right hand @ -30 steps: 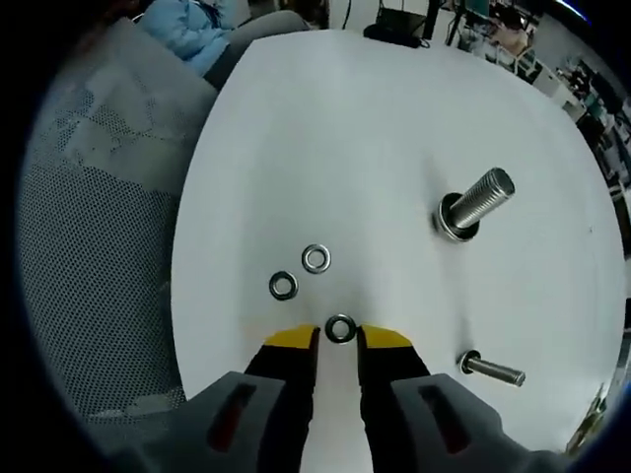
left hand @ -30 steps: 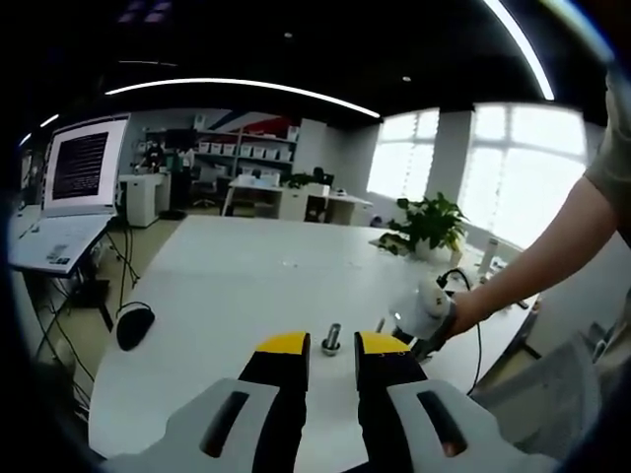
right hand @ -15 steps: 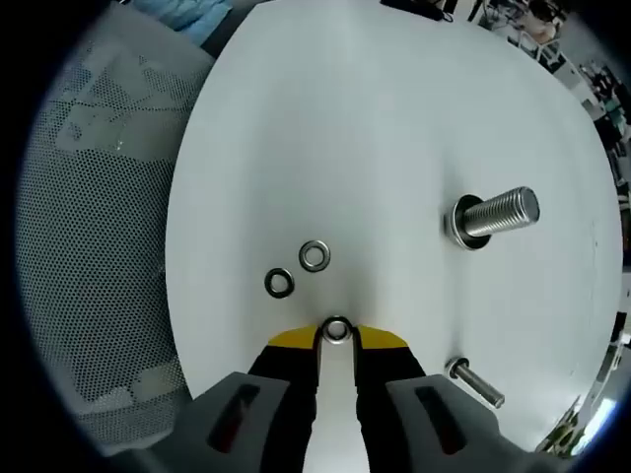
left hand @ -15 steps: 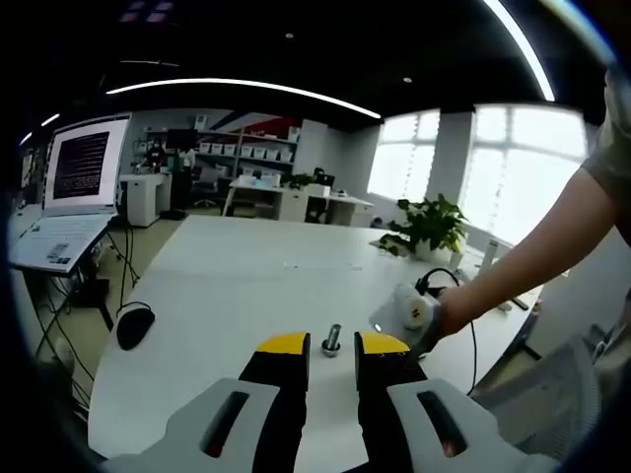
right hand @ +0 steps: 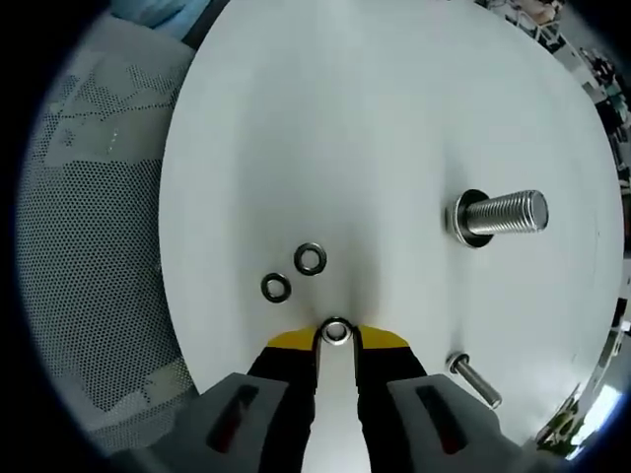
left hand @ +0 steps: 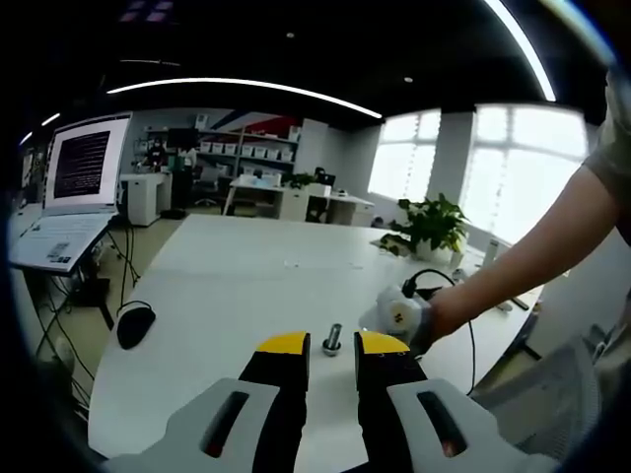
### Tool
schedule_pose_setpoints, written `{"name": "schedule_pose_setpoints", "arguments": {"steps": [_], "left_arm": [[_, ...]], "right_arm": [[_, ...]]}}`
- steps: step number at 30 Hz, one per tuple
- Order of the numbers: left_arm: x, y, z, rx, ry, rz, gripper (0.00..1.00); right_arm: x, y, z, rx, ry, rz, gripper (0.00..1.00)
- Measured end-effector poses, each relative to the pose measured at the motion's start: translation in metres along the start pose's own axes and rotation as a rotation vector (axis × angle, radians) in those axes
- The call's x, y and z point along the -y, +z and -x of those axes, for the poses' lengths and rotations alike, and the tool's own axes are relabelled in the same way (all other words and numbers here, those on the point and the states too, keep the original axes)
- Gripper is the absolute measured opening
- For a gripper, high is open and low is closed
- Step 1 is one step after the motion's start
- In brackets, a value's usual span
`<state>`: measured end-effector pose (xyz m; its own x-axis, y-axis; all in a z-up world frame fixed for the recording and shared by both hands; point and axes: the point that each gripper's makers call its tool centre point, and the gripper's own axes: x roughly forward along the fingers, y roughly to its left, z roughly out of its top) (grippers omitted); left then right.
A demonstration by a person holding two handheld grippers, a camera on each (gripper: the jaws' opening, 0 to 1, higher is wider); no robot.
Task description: Place the washer onto the threaded stud by aligning its center hole with the stud, sliding it down to the base, and recovering from edge contact or off-axis alignment until the washer reaches the visible bottom stop.
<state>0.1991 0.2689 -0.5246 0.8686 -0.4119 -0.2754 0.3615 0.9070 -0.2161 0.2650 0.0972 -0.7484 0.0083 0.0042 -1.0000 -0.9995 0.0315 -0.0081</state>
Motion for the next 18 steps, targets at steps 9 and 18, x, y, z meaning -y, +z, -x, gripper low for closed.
{"name": "schedule_pose_setpoints", "arguments": {"steps": [9,18], "left_arm": [[0.0005,0.0004,-0.0001,0.001,-0.002,0.003,0.16],[-0.0008,-0.0011,0.0003,-0.006,0.007,-0.003,0.16]], "right_arm": [[-0.0012,0.0007,0.0000,-0.040,-0.017,0.007,0.16],[-0.0030,-0.0004,0.0012,-0.015,-0.049,-0.004,0.15]]}}
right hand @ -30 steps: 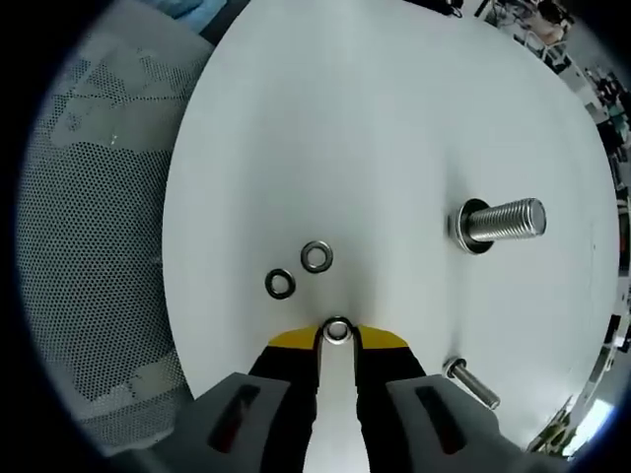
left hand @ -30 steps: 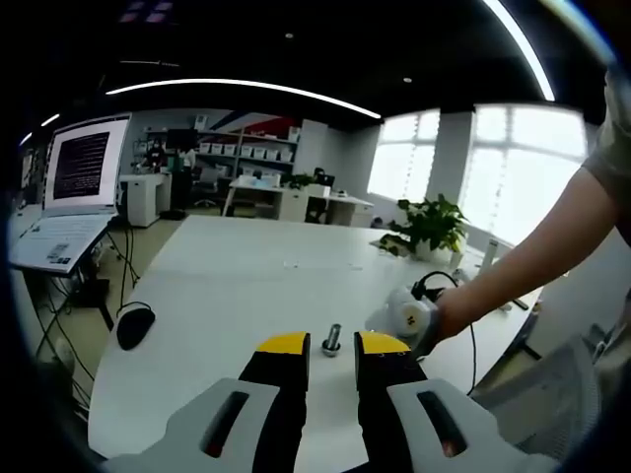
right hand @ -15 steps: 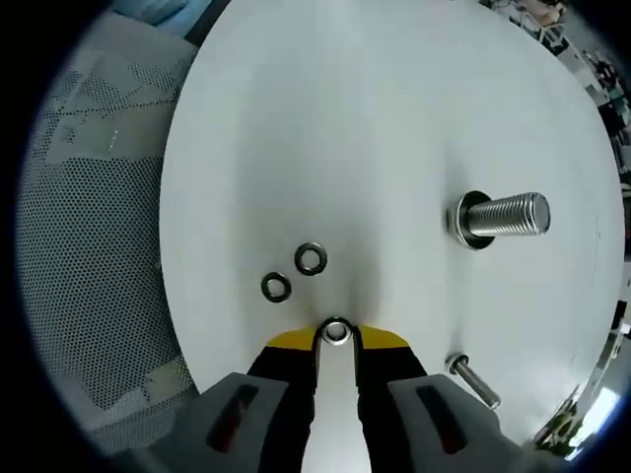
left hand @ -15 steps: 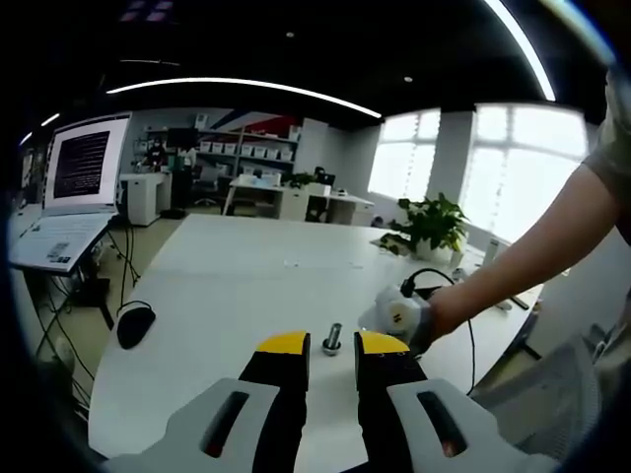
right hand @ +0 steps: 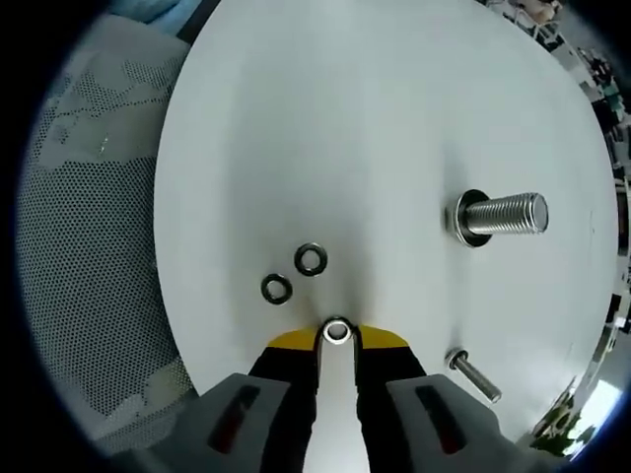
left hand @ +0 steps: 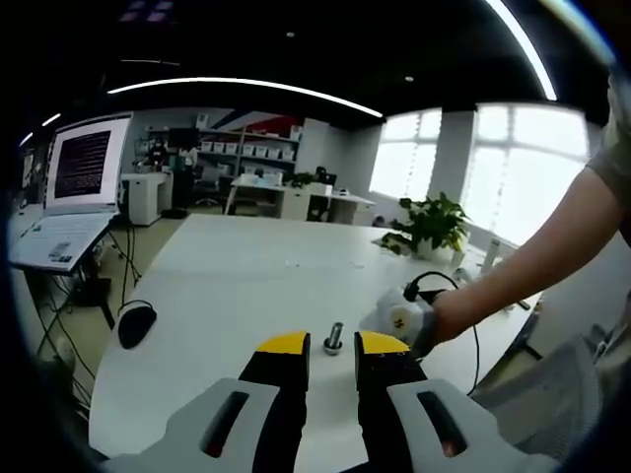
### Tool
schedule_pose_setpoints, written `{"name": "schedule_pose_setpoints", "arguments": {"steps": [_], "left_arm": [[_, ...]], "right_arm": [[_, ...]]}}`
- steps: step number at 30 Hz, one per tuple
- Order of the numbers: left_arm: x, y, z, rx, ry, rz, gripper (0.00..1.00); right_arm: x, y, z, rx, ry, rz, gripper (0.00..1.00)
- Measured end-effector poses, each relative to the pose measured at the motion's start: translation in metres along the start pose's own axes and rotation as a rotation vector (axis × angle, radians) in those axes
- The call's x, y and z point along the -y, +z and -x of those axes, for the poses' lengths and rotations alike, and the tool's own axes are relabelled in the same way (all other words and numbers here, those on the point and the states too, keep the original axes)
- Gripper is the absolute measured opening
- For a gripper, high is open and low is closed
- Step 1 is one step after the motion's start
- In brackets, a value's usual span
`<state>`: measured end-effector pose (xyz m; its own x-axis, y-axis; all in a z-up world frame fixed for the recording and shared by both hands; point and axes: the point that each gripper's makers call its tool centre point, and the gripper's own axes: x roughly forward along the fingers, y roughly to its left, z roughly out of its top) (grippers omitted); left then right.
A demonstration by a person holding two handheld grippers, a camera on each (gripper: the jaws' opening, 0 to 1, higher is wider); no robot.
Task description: Place the washer onto the threaded stud by aligning its center hole with the stud, sliding it down to the base, and recovering from edge contact or off-axis alignment until the washer reaches the visible bottom stop.
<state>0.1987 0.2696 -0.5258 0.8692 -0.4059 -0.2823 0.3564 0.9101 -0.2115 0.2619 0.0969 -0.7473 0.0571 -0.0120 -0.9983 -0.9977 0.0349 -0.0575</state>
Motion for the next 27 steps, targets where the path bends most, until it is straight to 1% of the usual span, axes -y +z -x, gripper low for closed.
{"name": "schedule_pose_setpoints", "arguments": {"steps": [4,8,9,10,11,12,13,14,16,18,21,23,27], "left_arm": [[0.000,0.001,0.000,0.002,0.000,-0.003,0.16],[0.000,0.000,0.000,-0.003,0.000,-0.005,0.16],[0.000,0.000,0.000,-0.004,-0.001,-0.007,0.16],[0.000,-0.001,0.000,-0.006,-0.001,-0.010,0.16],[0.001,-0.001,0.000,-0.008,-0.001,-0.012,0.16],[0.001,-0.001,0.000,-0.009,-0.001,-0.013,0.16],[0.001,-0.001,0.000,-0.007,0.000,-0.014,0.16],[0.001,0.000,0.000,-0.004,0.001,-0.015,0.16],[0.001,0.001,0.001,0.000,0.002,-0.015,0.16],[0.001,0.001,0.001,0.001,0.003,-0.014,0.16],[0.001,0.001,0.001,0.002,0.000,-0.016,0.16],[0.002,0.000,0.001,-0.002,-0.002,-0.020,0.15],[0.003,0.001,0.001,-0.001,-0.007,-0.023,0.15]], "right_arm": [[0.000,0.000,0.001,0.027,-0.018,-0.003,0.14],[0.002,-0.002,0.002,0.072,-0.014,-0.037,0.14],[0.001,-0.004,0.001,0.071,-0.017,-0.028,0.14],[0.000,-0.010,0.002,0.063,-0.032,-0.001,0.14],[0.000,-0.011,0.002,0.060,-0.034,0.003,0.14],[0.001,-0.017,0.002,0.062,-0.033,-0.005,0.14],[0.002,-0.019,0.003,0.072,-0.033,-0.028,0.14],[0.004,-0.022,0.006,0.097,-0.023,-0.094,0.14],[0.009,-0.027,0.011,0.124,-0.016,-0.155,0.14],[0.023,-0.032,0.021,0.165,-0.040,-0.216,0.14],[0.033,-0.036,0.032,0.213,-0.044,-0.295,0.14],[0.041,-0.040,0.039,0.239,-0.063,-0.347,0.14],[0.045,-0.049,0.046,0.258,-0.074,-0.373,0.14]]}}
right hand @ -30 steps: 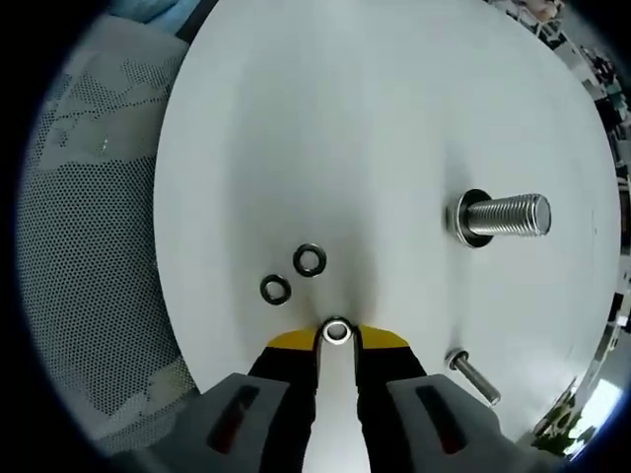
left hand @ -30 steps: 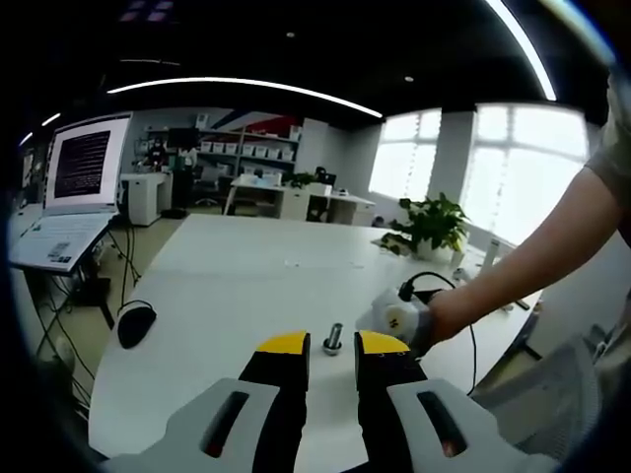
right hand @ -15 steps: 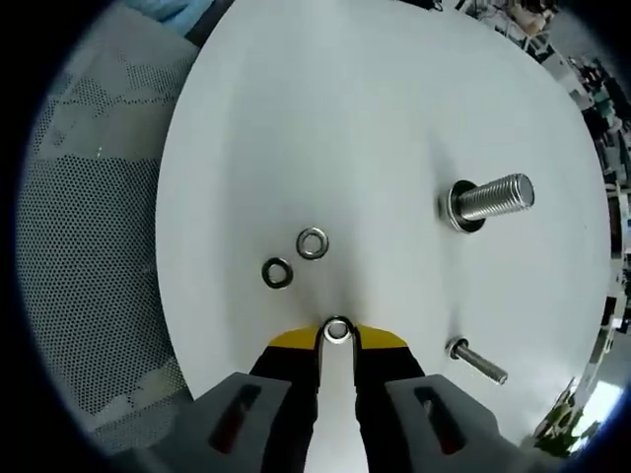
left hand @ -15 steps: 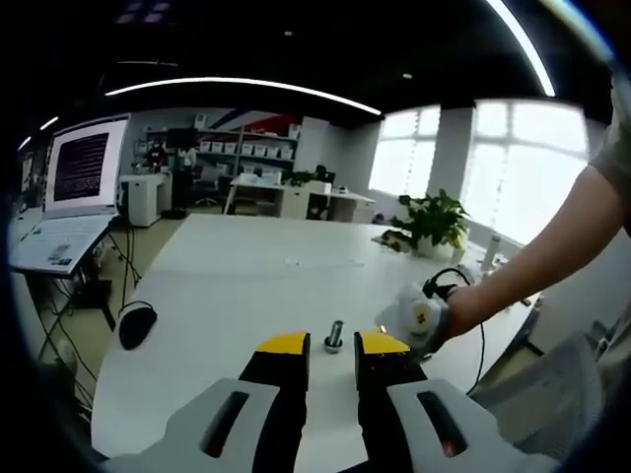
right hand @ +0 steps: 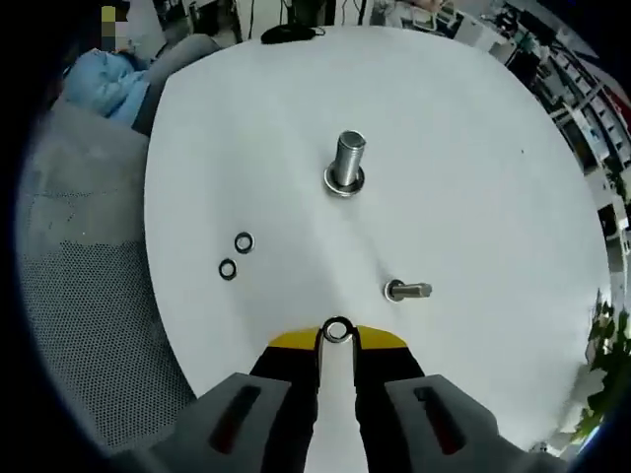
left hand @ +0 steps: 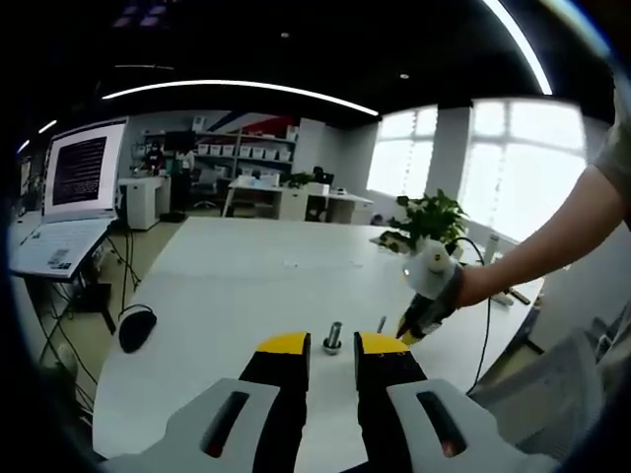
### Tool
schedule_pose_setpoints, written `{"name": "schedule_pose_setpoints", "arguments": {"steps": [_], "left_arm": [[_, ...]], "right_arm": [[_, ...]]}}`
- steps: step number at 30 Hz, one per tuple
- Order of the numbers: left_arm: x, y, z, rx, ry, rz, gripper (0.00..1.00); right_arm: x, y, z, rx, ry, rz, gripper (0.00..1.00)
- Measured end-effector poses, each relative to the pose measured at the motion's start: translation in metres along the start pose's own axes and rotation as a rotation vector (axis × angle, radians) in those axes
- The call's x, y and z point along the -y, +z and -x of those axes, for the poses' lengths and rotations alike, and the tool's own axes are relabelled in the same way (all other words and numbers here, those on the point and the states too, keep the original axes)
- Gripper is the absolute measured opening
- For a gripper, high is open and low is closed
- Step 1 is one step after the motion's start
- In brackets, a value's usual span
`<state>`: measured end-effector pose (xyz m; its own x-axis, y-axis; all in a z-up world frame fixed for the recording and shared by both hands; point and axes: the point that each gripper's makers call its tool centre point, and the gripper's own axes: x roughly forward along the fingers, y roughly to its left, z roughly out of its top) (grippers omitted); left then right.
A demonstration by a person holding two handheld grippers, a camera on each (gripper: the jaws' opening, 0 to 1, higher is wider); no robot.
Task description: Place the washer onto the threaded stud by aligning its center hole with the stud, sliding it down to the base, and recovering from edge contact or off-axis alignment until the washer reaches the visible bottom stop.
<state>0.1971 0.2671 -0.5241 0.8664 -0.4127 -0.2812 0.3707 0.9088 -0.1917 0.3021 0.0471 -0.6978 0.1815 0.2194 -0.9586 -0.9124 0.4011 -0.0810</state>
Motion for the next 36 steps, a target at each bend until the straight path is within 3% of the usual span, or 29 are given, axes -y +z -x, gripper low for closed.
{"name": "schedule_pose_setpoints", "arguments": {"steps": [7,16,36], "left_arm": [[0.001,0.000,0.000,0.000,-0.003,-0.004,0.15],[0.002,0.001,0.001,0.004,-0.007,-0.003,0.15],[0.001,0.001,0.000,0.005,-0.010,0.004,0.15]], "right_arm": [[0.010,0.000,0.010,0.040,-0.033,-0.008,0.14],[0.028,0.019,0.023,0.111,-0.087,-0.009,0.14],[0.048,0.032,0.009,0.100,-0.108,0.025,0.14]]}}
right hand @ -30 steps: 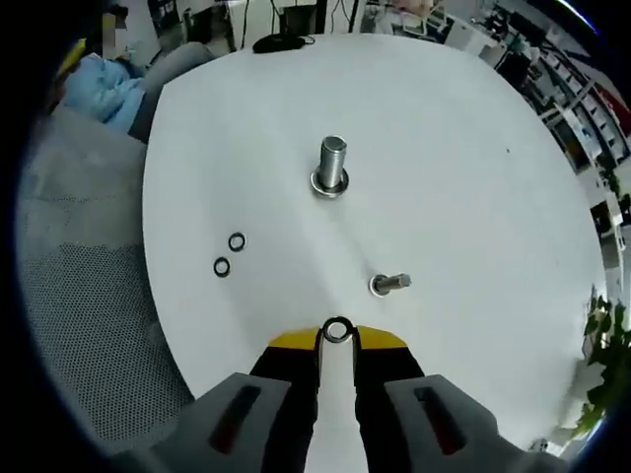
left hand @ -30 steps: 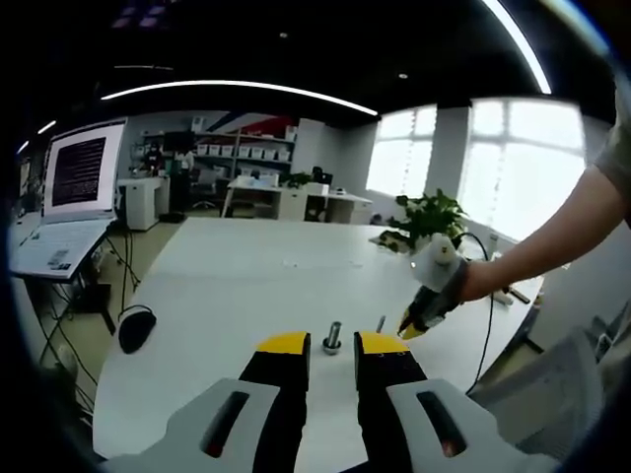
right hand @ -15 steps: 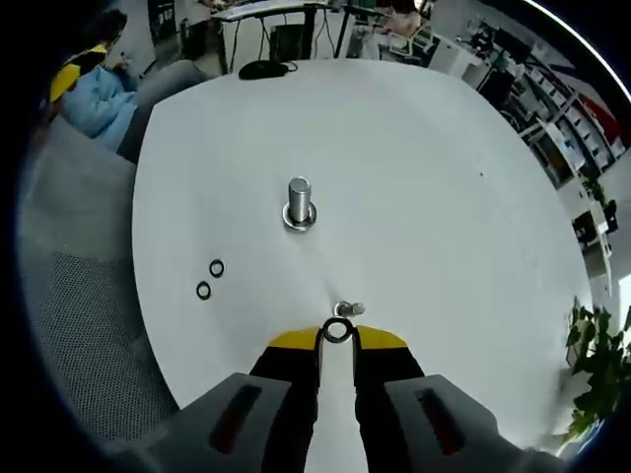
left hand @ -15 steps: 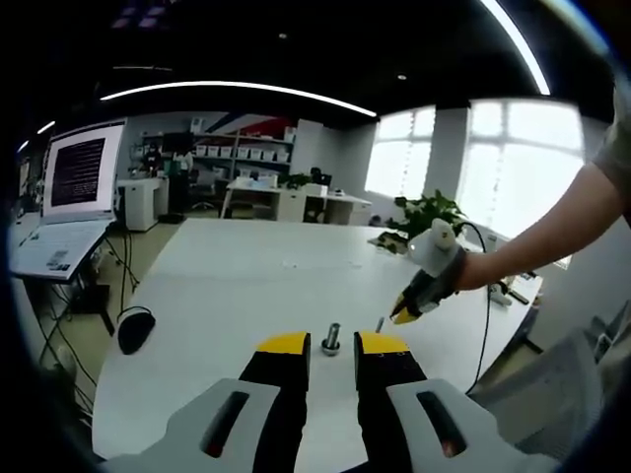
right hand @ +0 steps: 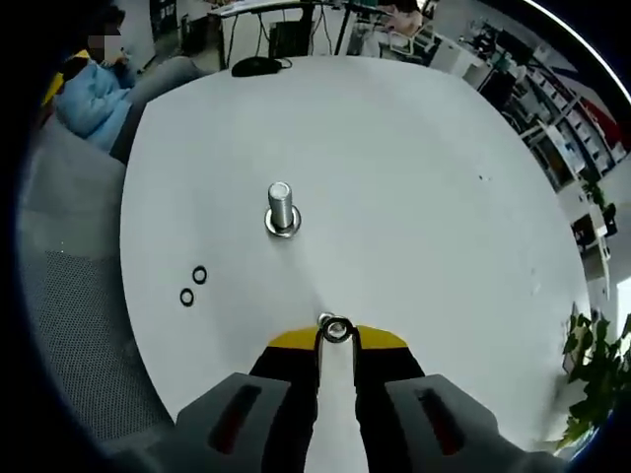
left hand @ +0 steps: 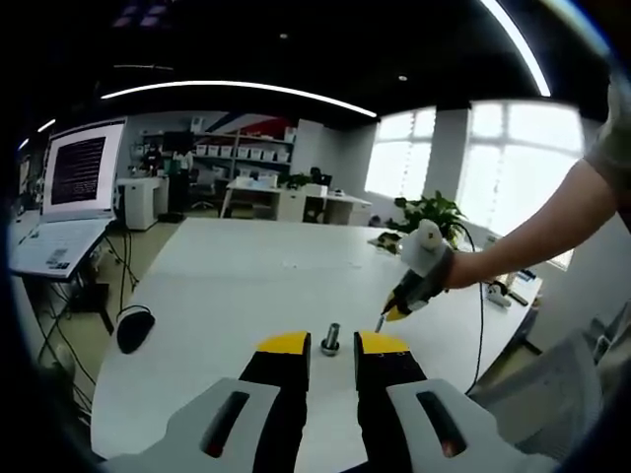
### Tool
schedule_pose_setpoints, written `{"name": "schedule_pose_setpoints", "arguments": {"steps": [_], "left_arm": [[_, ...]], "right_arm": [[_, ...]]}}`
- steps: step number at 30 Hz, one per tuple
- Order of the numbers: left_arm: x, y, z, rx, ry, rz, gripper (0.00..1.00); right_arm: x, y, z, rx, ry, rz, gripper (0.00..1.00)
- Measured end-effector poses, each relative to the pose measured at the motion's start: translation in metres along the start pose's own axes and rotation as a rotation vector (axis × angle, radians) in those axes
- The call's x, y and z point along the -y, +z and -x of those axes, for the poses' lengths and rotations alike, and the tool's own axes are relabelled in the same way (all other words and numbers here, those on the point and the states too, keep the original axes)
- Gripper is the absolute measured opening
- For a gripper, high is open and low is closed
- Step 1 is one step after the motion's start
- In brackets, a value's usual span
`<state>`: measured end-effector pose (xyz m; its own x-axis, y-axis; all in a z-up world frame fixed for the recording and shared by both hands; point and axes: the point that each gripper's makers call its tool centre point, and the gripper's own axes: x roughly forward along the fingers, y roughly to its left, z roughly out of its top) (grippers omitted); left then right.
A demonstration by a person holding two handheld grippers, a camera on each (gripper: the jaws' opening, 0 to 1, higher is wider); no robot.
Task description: Place the washer onto the threaded stud by aligning its center hole with the stud, sliding it down to the base, and recovering from edge contact or off-axis alignment until the washer reaches the visible bottom stop.
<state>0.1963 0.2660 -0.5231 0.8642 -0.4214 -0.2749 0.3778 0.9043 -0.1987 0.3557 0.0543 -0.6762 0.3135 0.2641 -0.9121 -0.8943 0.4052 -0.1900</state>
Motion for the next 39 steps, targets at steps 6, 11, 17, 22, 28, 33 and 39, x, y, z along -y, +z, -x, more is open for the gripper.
{"name": "schedule_pose_setpoints", "arguments": {"steps": [6,11,17,22,28,33,39], "left_arm": [[0.000,-0.001,-0.001,-0.002,-0.004,0.007,0.15],[0.000,-0.001,-0.002,-0.004,-0.007,0.013,0.15],[0.000,-0.002,-0.002,-0.007,-0.008,0.020,0.15],[0.000,-0.002,-0.002,-0.009,-0.007,0.024,0.15],[-0.001,-0.002,-0.002,-0.008,-0.004,0.027,0.15],[-0.001,-0.003,-0.003,-0.010,-0.004,0.027,0.15],[-0.002,-0.002,-0.002,-0.009,-0.001,0.028,0.15]], "right_arm": [[0.001,-0.001,-0.006,-0.015,0.012,0.014,0.14],[0.001,-0.004,-0.009,-0.031,0.019,0.015,0.14],[0.001,-0.005,-0.011,-0.035,0.022,0.023,0.14],[0.001,-0.006,-0.015,-0.041,0.030,0.026,0.14],[-0.001,-0.004,-0.015,-0.030,0.035,0.019,0.15],[0.000,-0.006,-0.015,-0.028,0.030,0.031,0.15],[-0.001,-0.007,-0.014,-0.027,0.034,0.033,0.16]]}}
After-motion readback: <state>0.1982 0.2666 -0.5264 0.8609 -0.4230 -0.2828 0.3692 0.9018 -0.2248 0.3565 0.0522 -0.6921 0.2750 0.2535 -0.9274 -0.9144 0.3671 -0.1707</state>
